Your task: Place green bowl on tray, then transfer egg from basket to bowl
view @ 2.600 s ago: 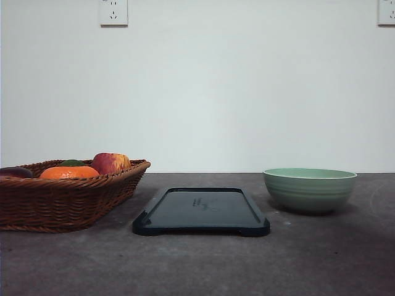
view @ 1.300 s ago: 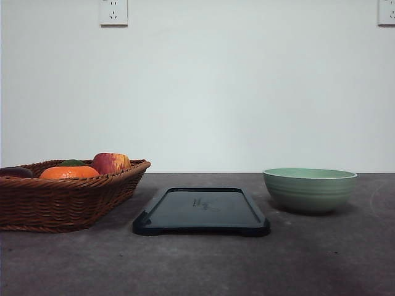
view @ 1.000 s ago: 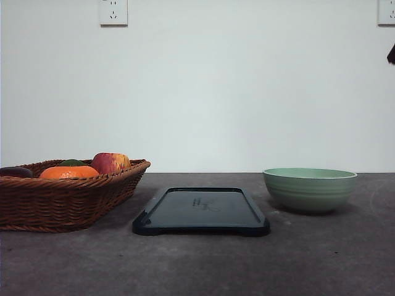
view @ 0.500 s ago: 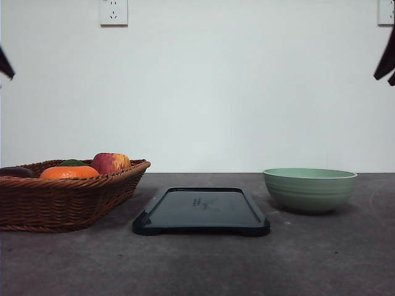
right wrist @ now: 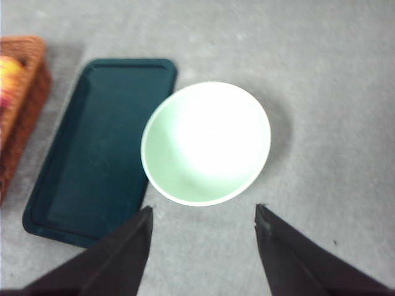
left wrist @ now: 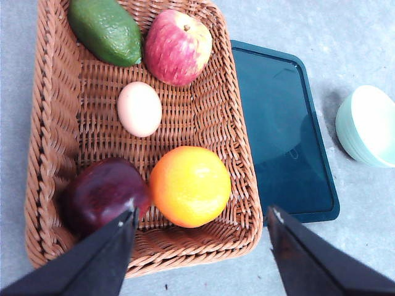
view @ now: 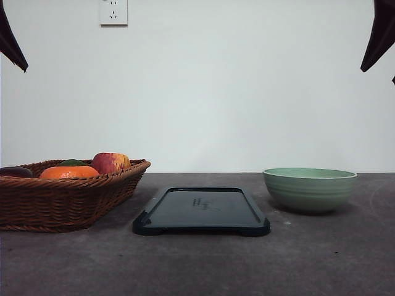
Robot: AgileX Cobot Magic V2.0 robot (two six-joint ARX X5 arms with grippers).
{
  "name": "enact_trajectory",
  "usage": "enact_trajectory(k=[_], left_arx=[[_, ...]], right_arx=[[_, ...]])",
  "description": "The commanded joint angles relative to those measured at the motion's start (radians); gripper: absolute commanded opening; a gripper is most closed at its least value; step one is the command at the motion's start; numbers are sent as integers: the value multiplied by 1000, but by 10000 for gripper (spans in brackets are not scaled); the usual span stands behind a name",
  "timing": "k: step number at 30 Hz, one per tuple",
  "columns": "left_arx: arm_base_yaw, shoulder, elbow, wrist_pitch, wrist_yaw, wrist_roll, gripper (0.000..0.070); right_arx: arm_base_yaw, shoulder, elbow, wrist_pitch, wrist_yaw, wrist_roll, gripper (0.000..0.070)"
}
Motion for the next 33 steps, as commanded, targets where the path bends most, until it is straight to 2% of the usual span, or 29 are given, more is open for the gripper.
enact_trajectory(k=[1, 5, 11, 14, 26, 33], left_arx=[[0, 4, 21, 4, 3, 7, 427], [0, 4, 21, 4, 3, 7, 427], [0, 4, 21, 4, 3, 6, 427], [0, 4, 21, 5, 3, 6, 425], [0, 5, 21, 5, 3, 6, 425], [0, 5, 21, 6, 2, 7, 425]], right_arx=[[3, 58, 58, -31, 3, 10, 330], [3, 166, 147, -72, 9, -19, 330], [3, 299, 208, -62, 80, -56, 330], [2, 358, 211, -43, 85, -73, 330], [3, 580, 211, 52, 84, -75, 330], [3, 650, 211, 114, 77, -72, 316]])
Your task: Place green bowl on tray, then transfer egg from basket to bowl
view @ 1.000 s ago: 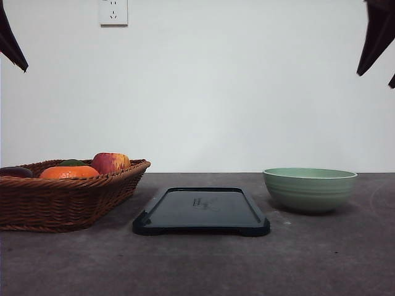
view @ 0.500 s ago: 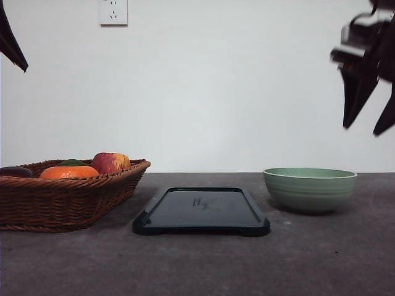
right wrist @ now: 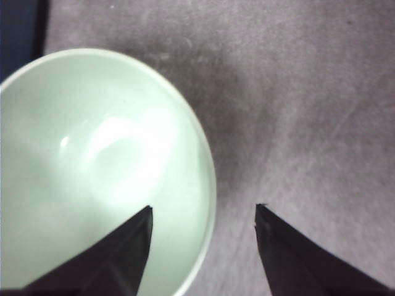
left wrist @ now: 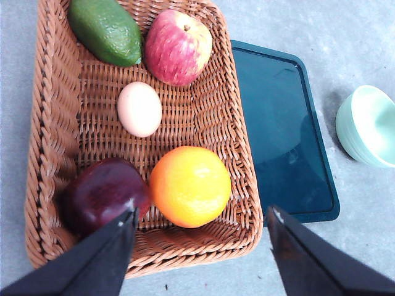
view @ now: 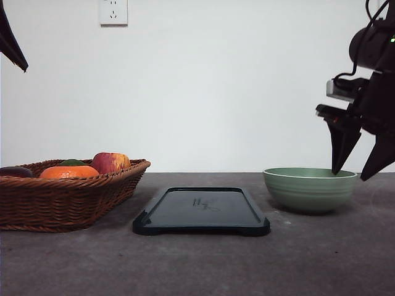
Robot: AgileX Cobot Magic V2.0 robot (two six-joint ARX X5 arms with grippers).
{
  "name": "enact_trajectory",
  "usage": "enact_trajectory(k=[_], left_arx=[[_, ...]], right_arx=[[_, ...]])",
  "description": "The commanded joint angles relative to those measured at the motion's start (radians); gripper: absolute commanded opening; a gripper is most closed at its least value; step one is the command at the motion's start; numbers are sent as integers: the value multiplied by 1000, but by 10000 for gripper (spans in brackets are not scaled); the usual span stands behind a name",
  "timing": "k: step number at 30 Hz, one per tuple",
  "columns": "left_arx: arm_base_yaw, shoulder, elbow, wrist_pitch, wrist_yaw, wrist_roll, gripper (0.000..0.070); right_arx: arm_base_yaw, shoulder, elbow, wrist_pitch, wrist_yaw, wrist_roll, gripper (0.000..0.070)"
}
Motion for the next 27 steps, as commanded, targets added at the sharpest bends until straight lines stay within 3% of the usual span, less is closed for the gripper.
enact_trajectory(k=[1, 5, 7, 13, 23, 27], left_arx=[[0, 5, 21, 6, 2, 7, 425], [0, 5, 21, 6, 2, 7, 425], [0, 5, 21, 6, 2, 7, 425], [0, 5, 21, 6, 2, 7, 425], [0, 5, 21, 6, 2, 8, 425], [0, 6, 21, 7, 2, 11, 425]], right_arx=[[3, 31, 21, 13, -1, -7, 291], [3, 41, 21, 21, -1, -8, 70], [3, 41, 21, 24, -1, -9, 2], [3, 36, 50, -26, -1, -8, 0], [50, 31, 343, -387, -2, -8, 0], [100, 32, 444, -443, -2, -8, 0]])
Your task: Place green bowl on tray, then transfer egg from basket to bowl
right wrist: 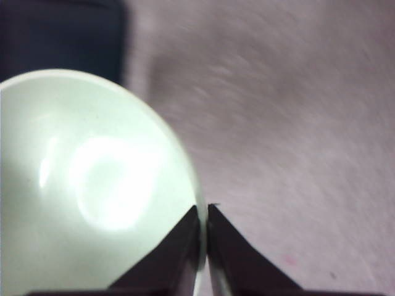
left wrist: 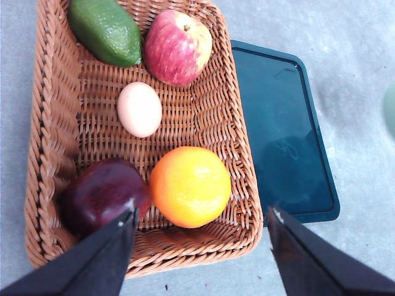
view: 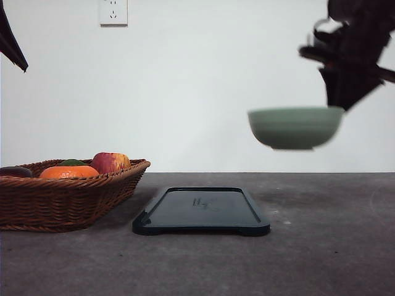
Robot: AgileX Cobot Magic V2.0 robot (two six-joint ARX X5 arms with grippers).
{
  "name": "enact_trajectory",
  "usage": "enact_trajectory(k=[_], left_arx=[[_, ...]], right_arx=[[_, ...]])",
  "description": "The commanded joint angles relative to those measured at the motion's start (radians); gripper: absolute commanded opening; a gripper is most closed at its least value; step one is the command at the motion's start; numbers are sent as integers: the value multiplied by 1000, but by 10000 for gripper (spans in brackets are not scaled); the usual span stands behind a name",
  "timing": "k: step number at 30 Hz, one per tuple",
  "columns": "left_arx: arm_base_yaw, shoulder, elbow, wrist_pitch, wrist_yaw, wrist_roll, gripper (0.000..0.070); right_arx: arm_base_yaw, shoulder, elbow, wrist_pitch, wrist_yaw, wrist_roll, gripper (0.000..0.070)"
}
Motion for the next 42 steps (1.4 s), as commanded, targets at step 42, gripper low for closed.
enact_trajectory(k=[42], left_arx=[[0, 6, 21, 8, 2, 18, 426]], right_arx=[[272, 369, 145, 229, 24, 71, 0]])
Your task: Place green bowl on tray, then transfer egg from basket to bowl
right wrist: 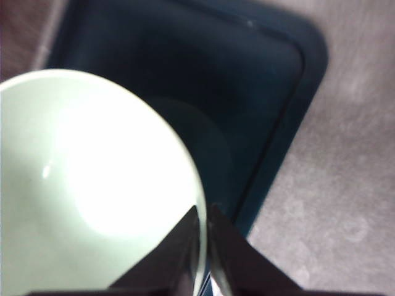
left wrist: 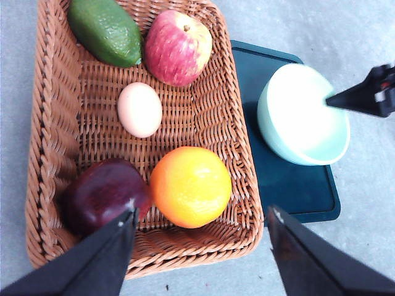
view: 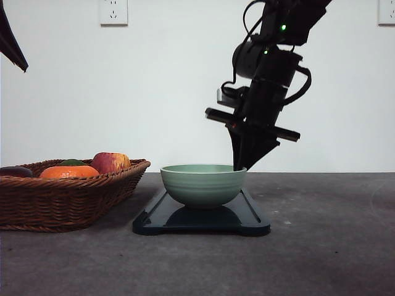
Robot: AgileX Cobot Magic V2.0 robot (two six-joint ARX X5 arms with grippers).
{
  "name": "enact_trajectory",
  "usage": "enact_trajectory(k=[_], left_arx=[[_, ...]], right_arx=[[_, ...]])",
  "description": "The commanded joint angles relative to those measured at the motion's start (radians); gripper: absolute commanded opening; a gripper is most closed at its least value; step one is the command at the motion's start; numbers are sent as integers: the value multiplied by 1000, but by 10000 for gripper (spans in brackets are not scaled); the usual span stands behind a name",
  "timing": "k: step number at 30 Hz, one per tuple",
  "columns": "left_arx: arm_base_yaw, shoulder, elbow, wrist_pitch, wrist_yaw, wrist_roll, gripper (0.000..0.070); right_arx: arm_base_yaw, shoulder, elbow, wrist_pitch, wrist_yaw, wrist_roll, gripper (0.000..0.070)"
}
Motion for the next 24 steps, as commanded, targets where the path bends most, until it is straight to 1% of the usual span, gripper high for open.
enact_trajectory(k=[1, 4, 5, 7, 8, 9, 13, 15, 18, 21, 24], left_arx=[[0, 5, 21, 8, 2, 14, 425], [0, 6, 21, 7, 2, 14, 425], [0, 5, 21, 7, 2, 14, 426], [0, 5, 21, 5, 2, 14, 426], [0, 5, 21, 4, 2, 14, 426], [0, 5, 21, 3, 2, 14, 426], [0, 5, 21, 3, 2, 14, 426], [0, 5, 21, 3, 2, 14, 426], [0, 5, 21, 3, 2, 14, 426], [0, 5, 21, 3, 2, 14, 426], [0, 5, 21, 3, 2, 14, 426]], right_arx=[[11, 20, 25, 8, -1, 10, 0], [11, 22, 25, 5, -2, 10, 17], [11, 22, 25, 2, -5, 10, 53], [14, 23, 25, -1, -6, 10, 203], [17, 23, 26, -1, -6, 10, 263], [18, 21, 27, -5, -6, 10, 278], [18, 12, 60, -88, -3, 7, 281], [18, -7, 78, -135, 1, -10, 280], [22, -54, 80, -168, 13, -22, 280], [30, -107, 60, -151, 66, -23, 280], [36, -183, -22, -63, 105, -23, 279]])
